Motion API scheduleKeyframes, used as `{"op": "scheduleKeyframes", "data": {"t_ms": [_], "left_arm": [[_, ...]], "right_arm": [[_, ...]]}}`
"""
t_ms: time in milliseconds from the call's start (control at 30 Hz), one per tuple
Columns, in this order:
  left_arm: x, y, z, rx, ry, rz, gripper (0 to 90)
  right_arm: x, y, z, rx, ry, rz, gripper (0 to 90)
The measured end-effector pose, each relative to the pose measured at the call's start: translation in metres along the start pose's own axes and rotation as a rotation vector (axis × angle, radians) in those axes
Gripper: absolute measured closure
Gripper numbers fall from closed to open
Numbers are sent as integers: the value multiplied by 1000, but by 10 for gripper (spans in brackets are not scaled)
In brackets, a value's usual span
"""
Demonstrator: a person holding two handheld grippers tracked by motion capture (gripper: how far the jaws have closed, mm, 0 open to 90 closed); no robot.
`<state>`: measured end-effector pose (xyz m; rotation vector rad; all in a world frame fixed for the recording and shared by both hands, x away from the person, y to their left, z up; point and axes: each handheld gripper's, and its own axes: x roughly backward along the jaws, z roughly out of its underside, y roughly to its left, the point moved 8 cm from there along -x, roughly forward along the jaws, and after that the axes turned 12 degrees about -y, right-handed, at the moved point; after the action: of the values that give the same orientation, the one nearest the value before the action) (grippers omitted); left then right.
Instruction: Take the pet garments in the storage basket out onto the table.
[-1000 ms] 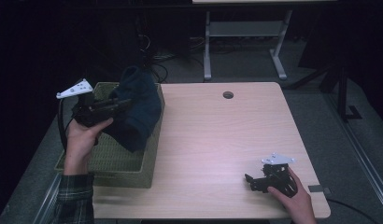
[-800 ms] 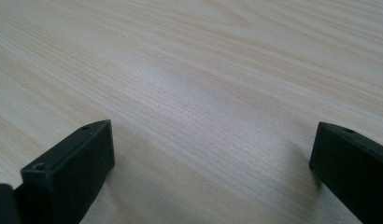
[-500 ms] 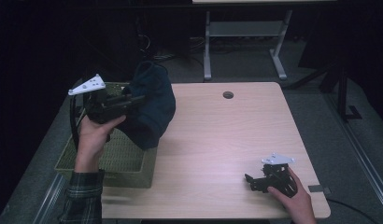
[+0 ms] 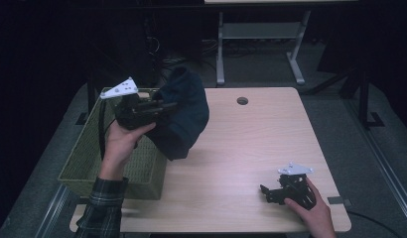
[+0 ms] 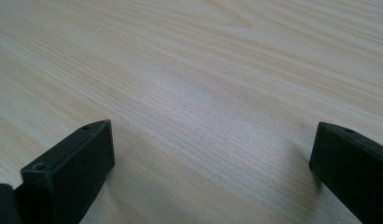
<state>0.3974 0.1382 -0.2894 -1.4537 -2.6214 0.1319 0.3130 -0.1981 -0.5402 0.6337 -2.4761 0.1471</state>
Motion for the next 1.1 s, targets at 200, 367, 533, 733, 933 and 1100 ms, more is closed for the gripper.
{"op": "scheduleKeyframes", "data": {"t_ms": [200,367,533,733,933,1100], "left_arm": [[-23,-10,9,2,26,35,723],[-39,-18,20,7,61,58,723],[-55,-24,29,6,87,79,723],[-71,-30,43,9,119,90,723],[-86,-36,58,12,162,101,723],[-98,-41,69,11,190,116,723]], "right_arm": [[0,0,0,-2,-1,0,0],[0,0,0,3,-2,0,0],[0,0,0,4,-1,0,0],[0,0,0,3,-2,-1,0],[0,0,0,4,-1,-1,0],[0,0,0,4,-1,0,0]]}}
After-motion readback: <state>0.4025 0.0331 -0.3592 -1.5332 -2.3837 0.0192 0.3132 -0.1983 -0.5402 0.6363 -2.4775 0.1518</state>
